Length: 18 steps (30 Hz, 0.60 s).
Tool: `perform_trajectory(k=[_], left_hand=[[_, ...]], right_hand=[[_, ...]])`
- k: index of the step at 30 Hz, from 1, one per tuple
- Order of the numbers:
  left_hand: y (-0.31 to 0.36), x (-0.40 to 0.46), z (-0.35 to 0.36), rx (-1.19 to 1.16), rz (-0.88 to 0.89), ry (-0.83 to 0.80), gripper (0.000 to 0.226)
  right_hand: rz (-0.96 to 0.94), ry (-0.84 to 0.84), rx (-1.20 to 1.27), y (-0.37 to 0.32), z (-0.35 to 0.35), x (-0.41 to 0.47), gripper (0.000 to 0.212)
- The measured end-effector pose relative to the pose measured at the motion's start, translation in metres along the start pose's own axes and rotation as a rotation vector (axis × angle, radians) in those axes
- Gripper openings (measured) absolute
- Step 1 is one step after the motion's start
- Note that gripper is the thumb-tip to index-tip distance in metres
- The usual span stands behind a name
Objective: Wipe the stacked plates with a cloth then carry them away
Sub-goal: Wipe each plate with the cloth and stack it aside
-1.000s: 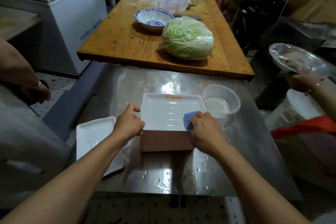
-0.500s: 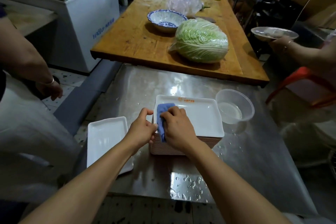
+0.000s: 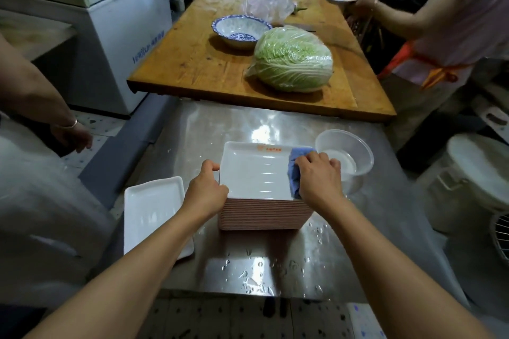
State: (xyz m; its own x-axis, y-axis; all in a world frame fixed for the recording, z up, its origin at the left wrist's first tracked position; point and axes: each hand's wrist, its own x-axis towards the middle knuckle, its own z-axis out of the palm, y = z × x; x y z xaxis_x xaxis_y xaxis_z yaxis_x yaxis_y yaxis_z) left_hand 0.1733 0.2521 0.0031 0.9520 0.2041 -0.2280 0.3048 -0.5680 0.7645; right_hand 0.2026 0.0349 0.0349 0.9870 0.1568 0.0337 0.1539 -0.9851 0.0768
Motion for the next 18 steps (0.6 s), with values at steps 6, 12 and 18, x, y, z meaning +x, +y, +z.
perform_trajectory(k=[6, 12, 18], left_hand=[[0.001, 0.0, 0.004, 0.037, -0.033, 0.036, 0.034], [0.007, -0.003, 0.004, 0.077, -0.034, 0.074, 0.035], [0.019, -0.021, 0.01, 0.415, 0.094, 0.261, 0.036]], right_hand=[[-0.151, -0.028, 0.193, -0.018, -0.002, -0.035, 0.028], [-0.129, -0.034, 0.128, 0.009, -0.005, -0.051, 0.031], [-0.008, 0.091, 0.377, 0.025, -0.018, -0.056, 0.014]])
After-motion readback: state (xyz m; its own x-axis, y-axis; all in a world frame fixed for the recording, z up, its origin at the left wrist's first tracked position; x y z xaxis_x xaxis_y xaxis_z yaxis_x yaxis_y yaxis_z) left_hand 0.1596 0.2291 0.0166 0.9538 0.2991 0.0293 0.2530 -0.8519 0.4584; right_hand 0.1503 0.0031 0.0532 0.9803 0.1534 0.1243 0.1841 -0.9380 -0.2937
